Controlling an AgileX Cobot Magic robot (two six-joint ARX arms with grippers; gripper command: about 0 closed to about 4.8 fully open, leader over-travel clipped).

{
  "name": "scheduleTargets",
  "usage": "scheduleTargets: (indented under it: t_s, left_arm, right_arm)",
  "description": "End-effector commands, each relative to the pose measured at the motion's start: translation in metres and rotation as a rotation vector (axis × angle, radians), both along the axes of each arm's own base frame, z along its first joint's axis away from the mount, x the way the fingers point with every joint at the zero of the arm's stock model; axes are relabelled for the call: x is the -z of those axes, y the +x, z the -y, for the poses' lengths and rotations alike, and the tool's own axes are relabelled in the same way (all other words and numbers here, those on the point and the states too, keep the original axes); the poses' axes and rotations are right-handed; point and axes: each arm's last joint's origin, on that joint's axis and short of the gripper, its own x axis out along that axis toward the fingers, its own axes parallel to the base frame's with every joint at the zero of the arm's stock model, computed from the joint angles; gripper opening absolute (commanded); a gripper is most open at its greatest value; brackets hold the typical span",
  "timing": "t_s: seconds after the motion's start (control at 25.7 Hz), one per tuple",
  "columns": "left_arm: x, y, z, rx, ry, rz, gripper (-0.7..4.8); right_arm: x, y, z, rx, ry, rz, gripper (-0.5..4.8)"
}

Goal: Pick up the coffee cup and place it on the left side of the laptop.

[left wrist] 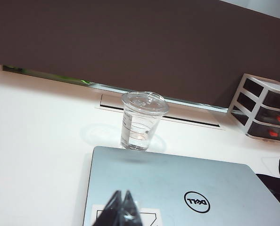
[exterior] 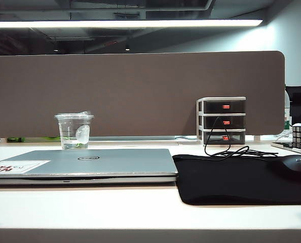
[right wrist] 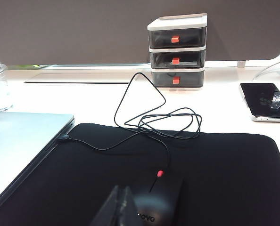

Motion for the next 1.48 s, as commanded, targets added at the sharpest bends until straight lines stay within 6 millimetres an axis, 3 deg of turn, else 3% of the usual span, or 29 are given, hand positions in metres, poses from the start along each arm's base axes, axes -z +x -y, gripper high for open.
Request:
scheduleTargets:
  t_s: [0.04,0.43,0.82,1.17,1.29,1.48]
  left_arm:
    - [-0.003,0.000,0.000,-0.004,-0.002,0.016,-0.06]
    - [-0.003,0.000,0.000,-0.004,-0.002,0.016,-0.05]
    - [-0.003,0.000,0.000,-0.004,-0.002,0.016,-0.06]
    - [-0.004,-0.001,0.000,0.013,-0.005,0.025,-0.01]
    - [-0.007,-0.001,0.001,0.034,0.003,0.060,0.90]
    - [-0.013,-0.002,0.001,0.033,-0.005,0.111,3.79]
  right_arm:
    - [0.001,0.000,0.000,0.005,-0.003,0.008,-0.01]
    - [0.001,0.000,0.000,-0.003,-0.002,0.008,-0.01]
    - [0.004,-0.007,-0.014,-0.531,0.079,-0.059,-0.01]
    - [0.004,-0.007,-0.014,-0.530,0.079,-0.057,-0.01]
    - [0.004,-0.007,-0.014,-0.530,0.079,-0.057,-0.01]
    - [0.004,-0.007,-0.014,-0.531,0.079,-0.057,-0.01]
